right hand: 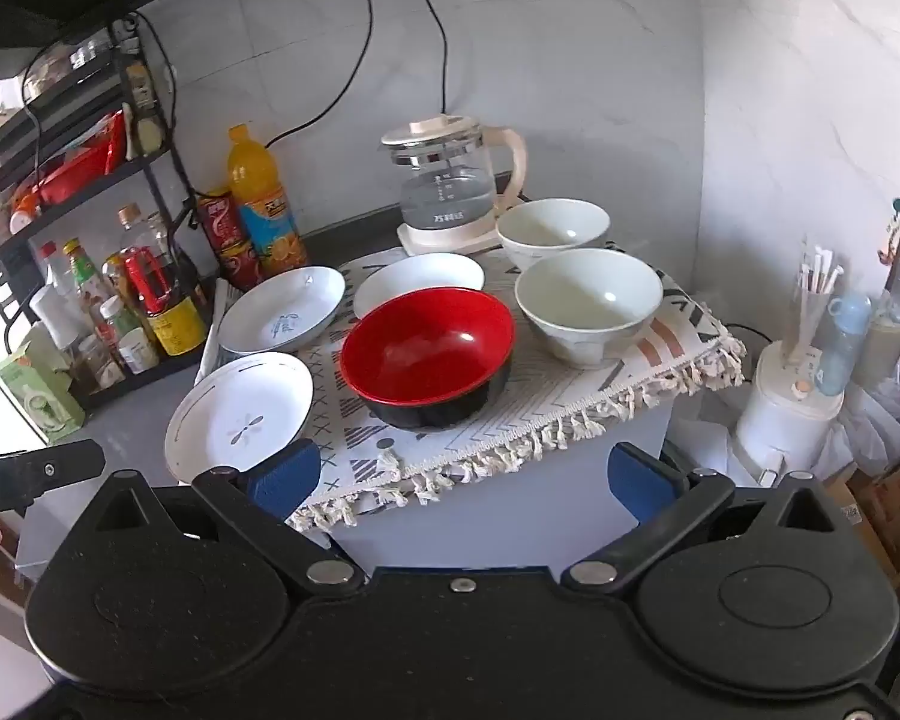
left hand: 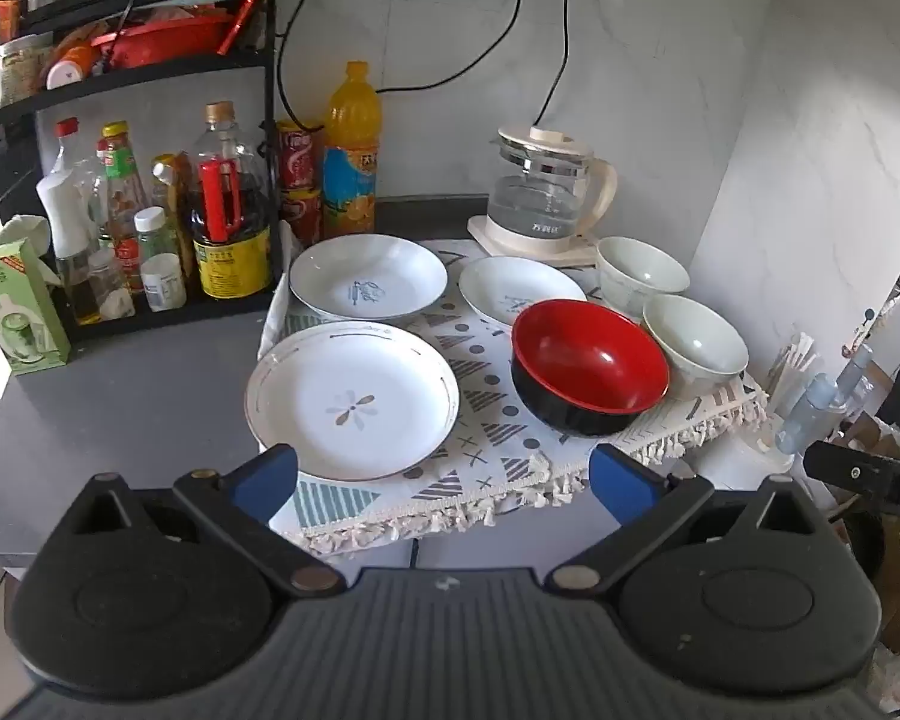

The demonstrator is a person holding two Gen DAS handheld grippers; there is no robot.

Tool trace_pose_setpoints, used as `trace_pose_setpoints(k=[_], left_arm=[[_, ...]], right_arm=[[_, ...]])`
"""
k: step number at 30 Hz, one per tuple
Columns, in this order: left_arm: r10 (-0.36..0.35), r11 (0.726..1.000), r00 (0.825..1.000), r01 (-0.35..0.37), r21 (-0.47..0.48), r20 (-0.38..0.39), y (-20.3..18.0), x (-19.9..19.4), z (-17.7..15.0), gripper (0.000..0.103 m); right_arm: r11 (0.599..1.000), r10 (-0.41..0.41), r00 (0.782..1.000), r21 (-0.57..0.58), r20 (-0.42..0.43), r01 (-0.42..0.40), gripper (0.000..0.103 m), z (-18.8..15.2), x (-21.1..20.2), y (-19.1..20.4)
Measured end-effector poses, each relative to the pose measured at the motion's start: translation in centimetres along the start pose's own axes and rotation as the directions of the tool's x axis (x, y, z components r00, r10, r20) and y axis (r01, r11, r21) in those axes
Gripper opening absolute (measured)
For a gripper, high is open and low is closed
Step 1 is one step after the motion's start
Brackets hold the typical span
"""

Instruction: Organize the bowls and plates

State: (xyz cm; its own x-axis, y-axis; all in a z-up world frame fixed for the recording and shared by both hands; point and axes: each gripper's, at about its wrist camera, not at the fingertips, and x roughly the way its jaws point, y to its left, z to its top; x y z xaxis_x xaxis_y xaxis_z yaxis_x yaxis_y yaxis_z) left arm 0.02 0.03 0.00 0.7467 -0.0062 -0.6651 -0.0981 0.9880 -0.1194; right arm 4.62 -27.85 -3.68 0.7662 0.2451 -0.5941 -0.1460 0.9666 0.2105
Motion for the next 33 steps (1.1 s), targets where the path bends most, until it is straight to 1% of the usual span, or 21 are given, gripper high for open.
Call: trace_pose_setpoints(k=[1,2,3,4,5,8,9,12,16,33], left_arm=[[-0.005,1.0,1.0,0.005,-0.005,0.0,0.1,0.0,0.0,0.102],[-0.008,1.0,1.0,0.008,-0.011,-0.002,0.1,0.1,0.1,0.102],[-0.011,1.0,1.0,0.011,-0.014,-0.004,0.1,0.3,0.2,0.102],[-0.025,0.999,0.999,0.027,-0.038,0.03,1.0,-0.4,0.0,0.102],[-0.026,0.999,0.999,0.027,-0.038,0.037,1.5,-0.8,-0.1,0.102],[0.001,0.999,1.0,-0.001,-0.032,0.017,1.6,-1.2,0.0,0.102],[0.001,1.0,1.0,0.0,-0.031,0.01,1.8,-1.0,0.1,0.102],[0.008,1.0,1.0,-0.008,-0.025,0.015,1.4,-1.3,-0.4,0.102],[0.005,0.999,1.0,-0.005,-0.042,0.009,1.5,-1.3,-0.5,0.102],[0.007,0.999,1.0,-0.006,-0.042,0.018,1.6,-1.4,-0.5,0.102]], right_arm=[[0.999,0.002,1.0,-0.034,0.02,-0.001,0.103,-0.3,-0.4,0.5],[0.999,0.014,1.0,-0.031,0.025,-0.013,0.103,-0.5,-0.6,0.4],[0.999,0.018,1.0,-0.034,0.019,-0.017,0.103,-0.6,-0.7,0.6],[0.999,0.015,1.0,-0.037,0.013,-0.014,0.103,-0.8,-0.8,1.0],[0.999,0.013,1.0,-0.037,-0.016,-0.013,0.103,-0.3,-0.5,1.0],[0.999,0.015,1.0,-0.041,-0.027,-0.016,0.103,0.1,-0.8,1.2],[0.999,0.017,0.999,-0.04,-0.031,-0.018,0.103,0.2,-0.8,1.2],[0.999,0.014,0.999,-0.046,-0.037,-0.016,0.103,0.1,-0.9,1.3],[0.999,0.019,0.999,-0.038,-0.045,-0.021,0.103,0.1,-0.8,0.9],[0.999,0.004,0.999,-0.048,-0.038,-0.006,0.103,0.1,-1.3,0.8]])
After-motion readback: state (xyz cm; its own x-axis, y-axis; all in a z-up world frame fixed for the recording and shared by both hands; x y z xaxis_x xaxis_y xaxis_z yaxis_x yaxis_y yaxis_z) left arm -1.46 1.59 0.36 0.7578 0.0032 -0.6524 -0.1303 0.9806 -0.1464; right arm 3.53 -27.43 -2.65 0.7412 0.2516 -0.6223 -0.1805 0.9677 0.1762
